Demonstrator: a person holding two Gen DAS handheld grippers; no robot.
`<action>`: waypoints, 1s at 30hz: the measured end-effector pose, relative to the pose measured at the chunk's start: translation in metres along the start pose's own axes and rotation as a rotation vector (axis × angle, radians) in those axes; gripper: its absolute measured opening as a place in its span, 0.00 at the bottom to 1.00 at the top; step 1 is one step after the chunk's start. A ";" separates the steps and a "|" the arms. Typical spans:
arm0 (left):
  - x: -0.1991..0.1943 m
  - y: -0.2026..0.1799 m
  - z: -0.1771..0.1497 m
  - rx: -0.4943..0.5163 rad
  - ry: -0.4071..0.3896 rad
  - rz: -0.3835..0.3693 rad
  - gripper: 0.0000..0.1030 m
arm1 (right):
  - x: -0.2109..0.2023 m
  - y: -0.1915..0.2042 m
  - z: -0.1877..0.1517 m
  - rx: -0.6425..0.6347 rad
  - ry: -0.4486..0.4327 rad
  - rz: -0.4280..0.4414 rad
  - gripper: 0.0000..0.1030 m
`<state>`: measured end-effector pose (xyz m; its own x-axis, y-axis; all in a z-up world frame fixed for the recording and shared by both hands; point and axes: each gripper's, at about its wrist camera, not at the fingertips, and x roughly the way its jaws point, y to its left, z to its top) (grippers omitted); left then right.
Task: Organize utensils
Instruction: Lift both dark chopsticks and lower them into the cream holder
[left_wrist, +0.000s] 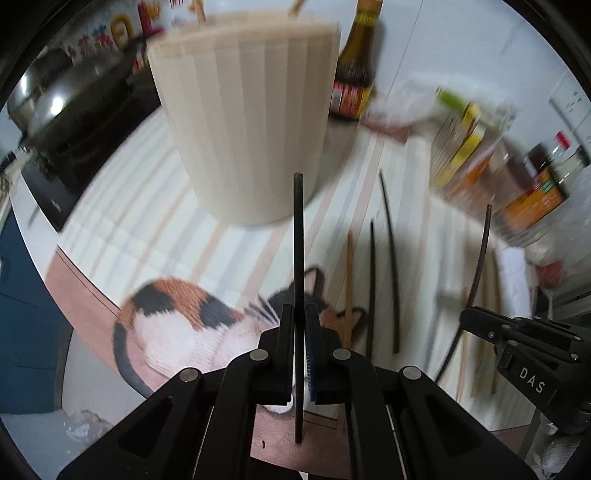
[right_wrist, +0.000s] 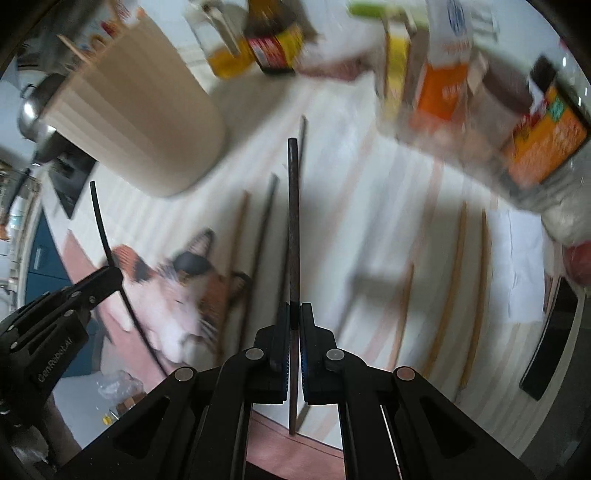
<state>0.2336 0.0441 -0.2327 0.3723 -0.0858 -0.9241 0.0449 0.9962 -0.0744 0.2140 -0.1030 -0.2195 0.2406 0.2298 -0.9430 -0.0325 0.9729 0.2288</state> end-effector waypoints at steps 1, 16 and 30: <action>-0.010 0.000 0.005 -0.001 -0.025 -0.004 0.03 | -0.009 0.005 0.003 -0.006 -0.027 0.014 0.04; -0.178 0.033 0.100 -0.104 -0.428 -0.092 0.02 | -0.183 0.058 0.113 -0.085 -0.447 0.170 0.04; -0.204 0.064 0.197 -0.111 -0.503 -0.029 0.02 | -0.210 0.120 0.209 -0.169 -0.491 0.198 0.03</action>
<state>0.3429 0.1222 0.0245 0.7735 -0.0823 -0.6284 -0.0266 0.9865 -0.1618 0.3625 -0.0391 0.0562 0.6367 0.4094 -0.6534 -0.2682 0.9121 0.3101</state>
